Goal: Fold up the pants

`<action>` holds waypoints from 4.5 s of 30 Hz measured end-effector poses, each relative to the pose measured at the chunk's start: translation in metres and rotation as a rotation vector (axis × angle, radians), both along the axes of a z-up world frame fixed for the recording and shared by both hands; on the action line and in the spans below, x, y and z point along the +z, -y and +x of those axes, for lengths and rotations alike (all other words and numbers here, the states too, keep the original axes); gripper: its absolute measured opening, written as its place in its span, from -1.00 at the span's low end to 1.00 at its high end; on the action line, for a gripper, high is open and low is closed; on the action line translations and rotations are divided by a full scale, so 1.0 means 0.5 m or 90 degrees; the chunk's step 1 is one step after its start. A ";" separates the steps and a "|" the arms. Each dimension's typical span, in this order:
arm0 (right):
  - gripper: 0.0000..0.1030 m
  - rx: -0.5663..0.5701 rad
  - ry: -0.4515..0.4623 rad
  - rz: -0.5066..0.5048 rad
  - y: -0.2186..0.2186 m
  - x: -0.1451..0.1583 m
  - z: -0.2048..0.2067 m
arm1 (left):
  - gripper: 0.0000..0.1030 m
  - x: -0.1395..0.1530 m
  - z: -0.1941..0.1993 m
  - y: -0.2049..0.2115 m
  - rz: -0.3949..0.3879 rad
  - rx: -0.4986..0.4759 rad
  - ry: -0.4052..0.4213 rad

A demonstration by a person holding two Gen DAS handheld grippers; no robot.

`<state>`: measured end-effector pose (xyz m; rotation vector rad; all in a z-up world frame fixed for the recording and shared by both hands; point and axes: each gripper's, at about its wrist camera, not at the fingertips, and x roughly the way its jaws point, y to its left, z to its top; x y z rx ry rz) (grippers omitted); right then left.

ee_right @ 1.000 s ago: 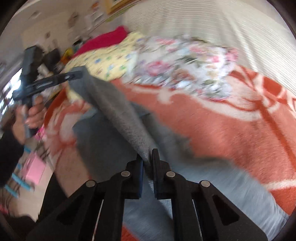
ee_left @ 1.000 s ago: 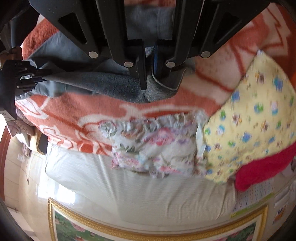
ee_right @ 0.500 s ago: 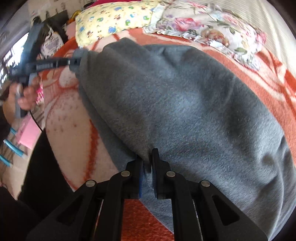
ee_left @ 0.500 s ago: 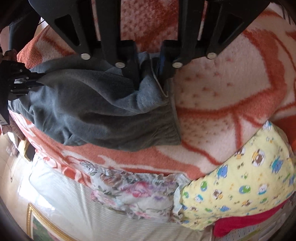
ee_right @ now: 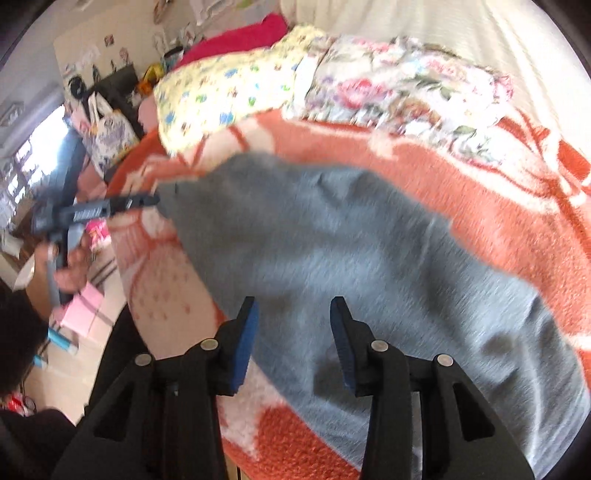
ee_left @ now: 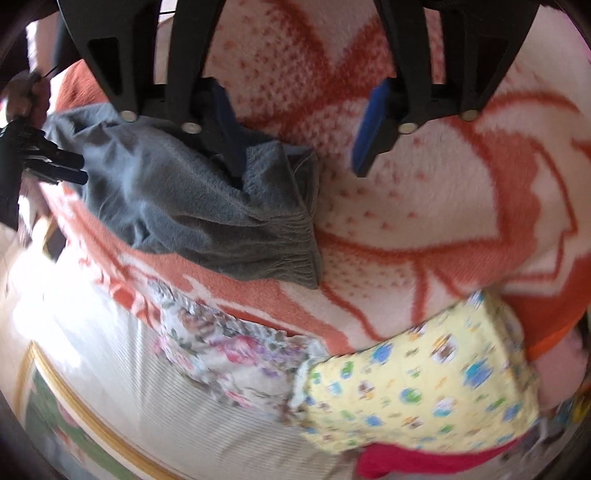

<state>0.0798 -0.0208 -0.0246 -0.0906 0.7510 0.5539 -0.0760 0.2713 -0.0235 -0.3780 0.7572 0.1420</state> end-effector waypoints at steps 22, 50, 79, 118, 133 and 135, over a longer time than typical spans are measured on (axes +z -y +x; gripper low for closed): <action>0.06 -0.201 -0.190 0.114 0.133 -0.060 0.295 | 0.48 -0.061 0.111 0.007 -0.143 0.094 -0.084; -0.62 -0.230 -0.091 0.110 0.122 -0.055 0.364 | -0.69 -0.037 0.101 0.004 -0.048 0.020 0.006; 0.23 0.064 -0.080 0.022 -0.068 -0.118 0.006 | 0.20 -0.109 -0.037 -0.004 -0.116 0.057 -0.094; 0.40 -0.012 -0.034 0.112 0.081 -0.070 -0.114 | -0.31 0.081 0.048 0.141 0.014 -0.038 -0.001; 0.40 -0.213 -0.019 0.099 0.303 -0.083 -0.215 | -0.11 0.036 0.165 0.443 -0.017 -0.292 -0.036; 0.40 -0.263 -0.017 0.119 0.353 -0.083 -0.236 | -0.07 0.034 0.184 0.494 -0.007 -0.328 -0.043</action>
